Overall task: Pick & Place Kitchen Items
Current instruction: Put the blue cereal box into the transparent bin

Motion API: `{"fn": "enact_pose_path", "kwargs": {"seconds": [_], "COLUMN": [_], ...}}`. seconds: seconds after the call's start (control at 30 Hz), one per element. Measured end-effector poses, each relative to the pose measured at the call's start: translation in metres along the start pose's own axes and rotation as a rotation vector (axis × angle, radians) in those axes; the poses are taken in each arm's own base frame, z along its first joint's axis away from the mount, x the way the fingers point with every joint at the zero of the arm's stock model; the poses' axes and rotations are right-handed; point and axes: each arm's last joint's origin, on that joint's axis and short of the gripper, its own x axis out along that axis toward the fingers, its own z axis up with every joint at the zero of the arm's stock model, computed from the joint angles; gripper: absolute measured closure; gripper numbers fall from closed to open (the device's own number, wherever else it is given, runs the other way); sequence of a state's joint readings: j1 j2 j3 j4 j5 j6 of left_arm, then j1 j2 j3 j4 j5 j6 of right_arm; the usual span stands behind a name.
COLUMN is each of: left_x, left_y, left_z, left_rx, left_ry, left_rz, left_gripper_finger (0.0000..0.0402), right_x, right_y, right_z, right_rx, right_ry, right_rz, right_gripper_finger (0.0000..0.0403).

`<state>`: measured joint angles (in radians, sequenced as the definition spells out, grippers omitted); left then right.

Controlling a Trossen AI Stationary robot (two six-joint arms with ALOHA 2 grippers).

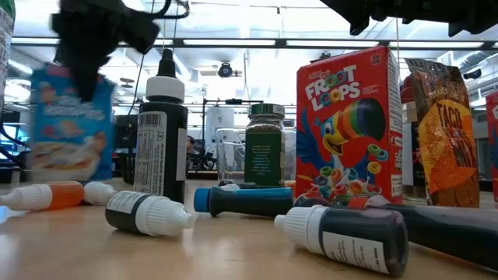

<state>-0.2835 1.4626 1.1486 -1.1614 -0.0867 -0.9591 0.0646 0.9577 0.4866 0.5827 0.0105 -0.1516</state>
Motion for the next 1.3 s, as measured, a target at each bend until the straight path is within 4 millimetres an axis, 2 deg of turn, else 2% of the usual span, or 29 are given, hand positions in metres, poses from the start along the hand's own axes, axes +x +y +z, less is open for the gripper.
{"fn": "enact_pose_path", "kwargs": {"seconds": [0.4, 0.6, 0.9, 1.07, 1.3], "left_x": [-0.075, -0.105, -0.107, -0.105, -0.085], "left_y": [0.03, 0.046, 0.076, 0.102, 0.137], "left_z": [0.048, 0.076, 0.129, 0.151, 0.185], "left_rx": [-0.02, 0.077, 0.175, 0.34, 0.429], "left_ry": [-0.254, -0.422, -0.628, -0.728, -0.732], "left_rz": [0.074, 0.089, -0.016, 0.018, 0.042], "left_gripper_finger": [0.0307, 0.0307, 0.0307, 0.0307, 0.0307], "right_x": [0.0, 0.0, 0.0, 0.0, 0.0], "right_y": [0.0, 0.0, 0.0, 0.0, 0.0], "right_z": [0.0, 0.0, 0.0, 0.0, -0.002], "right_rx": [-0.014, -0.019, -0.019, -0.019, -0.019], "right_ry": [0.001, -0.001, 0.0, 0.002, 0.019], "right_rz": [0.0, -0.001, 0.0, 0.0, -0.002], "right_gripper_finger": [0.0188, 0.0188, 0.0188, 0.0188, 0.0188]}}
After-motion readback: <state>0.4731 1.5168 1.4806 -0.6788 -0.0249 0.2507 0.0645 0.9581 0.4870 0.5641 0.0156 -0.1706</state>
